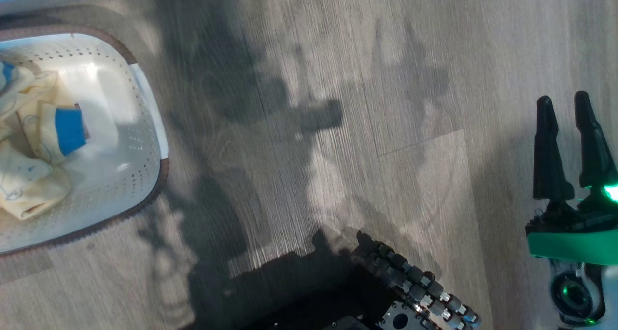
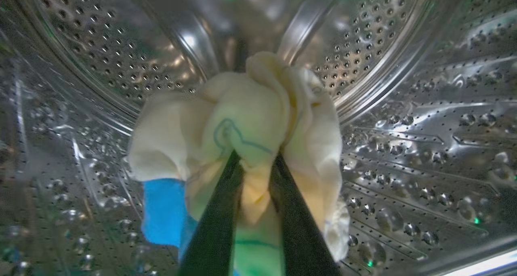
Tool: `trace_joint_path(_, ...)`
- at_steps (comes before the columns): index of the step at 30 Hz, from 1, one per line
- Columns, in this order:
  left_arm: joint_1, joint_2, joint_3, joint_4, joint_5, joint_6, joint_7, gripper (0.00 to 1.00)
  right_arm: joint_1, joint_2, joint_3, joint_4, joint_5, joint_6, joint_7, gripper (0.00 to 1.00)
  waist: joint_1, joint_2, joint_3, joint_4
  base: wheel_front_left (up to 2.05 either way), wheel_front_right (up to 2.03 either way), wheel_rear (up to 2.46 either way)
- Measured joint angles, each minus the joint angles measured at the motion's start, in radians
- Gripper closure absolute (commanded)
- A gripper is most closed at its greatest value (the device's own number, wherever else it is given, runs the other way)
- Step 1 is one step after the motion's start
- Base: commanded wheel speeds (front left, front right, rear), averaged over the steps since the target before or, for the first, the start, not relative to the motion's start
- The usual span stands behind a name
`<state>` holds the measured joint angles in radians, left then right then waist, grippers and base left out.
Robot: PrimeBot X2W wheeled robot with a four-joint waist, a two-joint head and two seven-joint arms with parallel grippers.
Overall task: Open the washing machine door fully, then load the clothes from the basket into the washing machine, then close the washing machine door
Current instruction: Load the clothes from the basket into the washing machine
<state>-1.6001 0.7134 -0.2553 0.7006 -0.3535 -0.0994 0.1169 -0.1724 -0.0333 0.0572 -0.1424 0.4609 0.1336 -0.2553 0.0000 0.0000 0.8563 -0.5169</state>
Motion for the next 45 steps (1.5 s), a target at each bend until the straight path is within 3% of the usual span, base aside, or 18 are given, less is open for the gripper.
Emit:
trace_joint_path(1, -0.005, -0.002, -0.001, 0.02, 0.0, 0.0, -0.008, 0.21, 0.0, 0.0, 0.0, 0.0, 0.0, 0.0, 0.0, 0.0, 0.0, 0.0, 0.002, 0.0, 0.0, 0.0, 0.0)
trace_joint_path(2, -0.003, -0.003, -0.004, 0.036, 0.0, 0.0, -0.015, 0.0, 0.0, 0.0, 0.0, 0.0, 0.002, 0.0, 0.0, 0.0, 0.0, 0.0, 0.003, 0.0, 0.0, 0.0, 0.0)
trace_joint_path(15, -0.004, -0.047, -0.009, 0.156, -0.021, 0.003, -0.073, 0.0, -0.039, 0.0, -0.021, 0.001, 0.005, 0.0, 0.0, 0.0, 0.0, 0.0, -0.001, 0.033, 0.0, 0.0, 0.0)
trace_joint_path(26, 0.138, -0.112, -0.004, 0.107, -0.072, 0.052, -0.141, 0.0, -0.039, 0.0, -0.061, 0.001, -0.024, 0.0, 0.0, 0.0, 0.0, 0.0, -0.048, 0.083, 0.0, 0.0, 0.0)
trace_joint_path(32, 0.33, -0.149, -0.002, -0.048, -0.099, 0.1, -0.207, 0.0, -0.037, 0.0, -0.087, 0.0, -0.058, 0.0, 0.0, 0.0, -0.0001, 0.0001, -0.095, 0.124, 0.0, 0.0, 0.0)
trace_joint_path(38, 0.585, -0.168, 0.02, -0.307, -0.135, 0.174, -0.246, 0.0, -0.03, 0.0, -0.103, -0.009, -0.095, 0.0, 0.0, 0.0, -0.0001, 0.0001, -0.15, 0.173, 0.0, 0.0, 0.0)
trace_joint_path(45, 0.996, -0.179, 0.053, -0.672, -0.141, 0.329, -0.29, 0.0, 0.004, 0.0, -0.12, -0.016, -0.166, 0.0, 0.0, 0.0, -0.0001, 0.0001, -0.223, 0.249, 0.0, 0.0, 0.0)
